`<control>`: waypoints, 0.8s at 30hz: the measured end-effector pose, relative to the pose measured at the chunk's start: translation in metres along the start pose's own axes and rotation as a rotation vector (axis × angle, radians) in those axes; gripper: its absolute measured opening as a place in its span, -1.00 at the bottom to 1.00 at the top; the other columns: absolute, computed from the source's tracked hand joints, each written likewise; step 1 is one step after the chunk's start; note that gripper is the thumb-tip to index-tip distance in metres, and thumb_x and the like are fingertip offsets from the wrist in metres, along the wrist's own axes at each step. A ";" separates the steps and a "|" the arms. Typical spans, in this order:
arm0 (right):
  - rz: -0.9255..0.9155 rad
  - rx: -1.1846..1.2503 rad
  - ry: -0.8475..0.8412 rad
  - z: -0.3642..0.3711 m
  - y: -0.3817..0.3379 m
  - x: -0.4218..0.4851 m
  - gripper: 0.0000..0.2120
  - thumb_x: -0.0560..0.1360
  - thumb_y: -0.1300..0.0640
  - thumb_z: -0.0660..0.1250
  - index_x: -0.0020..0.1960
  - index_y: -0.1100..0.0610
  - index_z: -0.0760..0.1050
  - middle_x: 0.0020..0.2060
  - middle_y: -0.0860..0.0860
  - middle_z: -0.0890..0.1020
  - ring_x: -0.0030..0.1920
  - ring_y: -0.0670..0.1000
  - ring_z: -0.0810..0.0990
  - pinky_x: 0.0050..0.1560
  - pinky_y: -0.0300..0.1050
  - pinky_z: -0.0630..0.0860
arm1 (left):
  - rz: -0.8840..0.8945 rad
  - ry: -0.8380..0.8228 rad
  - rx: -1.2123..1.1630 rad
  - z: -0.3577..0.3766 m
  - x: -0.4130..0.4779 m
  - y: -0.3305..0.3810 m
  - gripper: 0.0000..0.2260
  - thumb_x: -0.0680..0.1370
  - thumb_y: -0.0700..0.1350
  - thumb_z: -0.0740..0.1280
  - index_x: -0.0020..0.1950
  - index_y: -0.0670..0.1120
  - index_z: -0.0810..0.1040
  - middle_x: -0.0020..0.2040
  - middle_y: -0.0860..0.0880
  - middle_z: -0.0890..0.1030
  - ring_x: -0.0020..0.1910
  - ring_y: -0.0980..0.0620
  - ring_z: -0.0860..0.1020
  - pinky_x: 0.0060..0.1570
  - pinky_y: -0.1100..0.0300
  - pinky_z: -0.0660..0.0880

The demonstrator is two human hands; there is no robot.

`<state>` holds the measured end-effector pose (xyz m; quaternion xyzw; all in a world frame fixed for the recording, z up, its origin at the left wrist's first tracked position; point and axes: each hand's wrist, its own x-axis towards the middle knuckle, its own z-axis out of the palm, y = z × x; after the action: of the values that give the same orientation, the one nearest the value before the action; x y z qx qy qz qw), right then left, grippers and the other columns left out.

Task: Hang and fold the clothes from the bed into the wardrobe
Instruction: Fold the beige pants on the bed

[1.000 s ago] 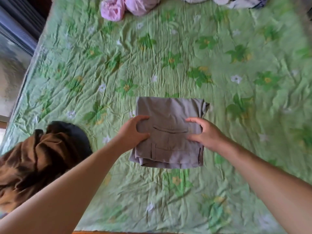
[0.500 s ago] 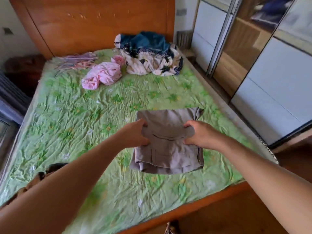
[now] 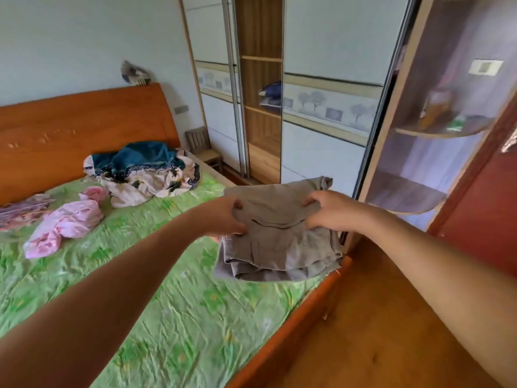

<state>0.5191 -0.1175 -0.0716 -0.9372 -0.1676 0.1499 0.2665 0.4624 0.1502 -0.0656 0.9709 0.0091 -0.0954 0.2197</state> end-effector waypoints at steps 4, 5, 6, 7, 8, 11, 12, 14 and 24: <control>0.054 0.000 0.069 -0.063 0.081 -0.029 -0.33 0.35 0.00 0.45 0.44 -0.06 0.40 0.37 0.02 0.45 0.17 -0.01 0.46 0.02 -0.12 0.47 | 0.076 -0.017 -0.018 0.026 0.041 0.096 -0.46 0.44 -0.05 0.51 0.38 -0.03 0.43 0.18 -0.09 0.52 -0.03 -0.01 0.54 -0.24 0.22 0.50; 0.066 0.005 0.082 -0.078 0.102 -0.035 -0.33 0.34 0.00 0.45 0.44 -0.06 0.40 0.34 0.02 0.45 0.16 0.00 0.47 0.05 -0.10 0.49 | 0.090 -0.019 -0.022 0.034 0.052 0.118 -0.46 0.43 -0.05 0.51 0.37 -0.01 0.43 0.15 -0.07 0.51 -0.07 0.03 0.54 -0.26 0.23 0.50; 0.078 0.008 0.092 -0.092 0.122 -0.039 -0.33 0.34 0.00 0.45 0.44 -0.06 0.40 0.30 0.01 0.46 0.12 -0.01 0.48 0.02 -0.12 0.50 | 0.103 -0.018 -0.024 0.042 0.063 0.139 -0.47 0.43 -0.04 0.51 0.36 0.00 0.44 0.12 -0.05 0.50 -0.10 0.07 0.53 -0.28 0.23 0.50; 0.088 0.008 0.099 -0.105 0.141 -0.042 -0.34 0.35 0.00 0.45 0.44 -0.06 0.40 0.26 -0.01 0.45 0.10 -0.01 0.48 -0.02 -0.14 0.49 | 0.113 -0.018 -0.033 0.050 0.073 0.158 -0.47 0.43 -0.04 0.52 0.36 0.01 0.44 0.09 -0.03 0.49 -0.12 0.10 0.52 -0.31 0.24 0.50; 0.095 0.006 0.103 -0.117 0.158 -0.043 -0.35 0.36 0.01 0.45 0.44 -0.06 0.40 0.24 -0.01 0.44 0.09 -0.01 0.47 -0.07 -0.15 0.47 | 0.117 -0.019 -0.051 0.057 0.082 0.175 -0.48 0.43 -0.04 0.52 0.35 0.02 0.44 0.07 -0.01 0.49 -0.12 0.10 0.52 -0.35 0.24 0.50; 0.099 0.005 0.091 -0.149 0.196 -0.041 -0.37 0.39 0.04 0.45 0.44 -0.03 0.39 0.19 -0.01 0.44 -0.01 -0.07 0.49 -0.18 -0.14 0.41 | 0.115 -0.026 -0.059 0.073 0.108 0.216 -0.48 0.43 -0.03 0.51 0.34 0.04 0.44 0.09 -0.04 0.47 -0.13 0.11 0.51 -0.38 0.25 0.49; 0.096 0.002 0.085 -0.158 0.206 -0.038 -0.38 0.41 0.04 0.45 0.44 -0.03 0.39 0.16 -0.02 0.44 -0.05 -0.11 0.48 -0.22 -0.15 0.38 | 0.112 -0.030 -0.053 0.076 0.117 0.227 -0.48 0.43 -0.03 0.52 0.35 0.04 0.44 0.10 -0.05 0.46 -0.13 0.11 0.50 -0.37 0.26 0.48; 0.085 -0.004 0.079 -0.173 0.223 -0.026 -0.40 0.43 0.06 0.45 0.44 -0.01 0.39 0.09 -0.05 0.44 -0.09 -0.14 0.46 -0.26 -0.17 0.34 | 0.105 -0.030 -0.032 0.079 0.136 0.243 -0.47 0.43 -0.01 0.51 0.36 0.03 0.44 0.10 -0.03 0.45 -0.15 0.15 0.47 -0.37 0.29 0.44; 0.021 -0.105 0.071 -0.236 0.278 0.122 -0.44 0.41 0.03 0.44 0.39 -0.06 0.44 0.07 -0.02 0.50 -0.11 -0.12 0.50 -0.08 -0.10 0.53 | 0.026 -0.025 -0.075 0.064 0.284 0.264 -0.47 0.44 -0.01 0.52 0.36 0.03 0.44 0.02 0.03 0.44 -0.10 -0.01 0.56 -0.40 0.19 0.60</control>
<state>0.7818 -0.3985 -0.0562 -0.9564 -0.1558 0.1102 0.2210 0.7449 -0.1229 -0.0635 0.9607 -0.0028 -0.1043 0.2573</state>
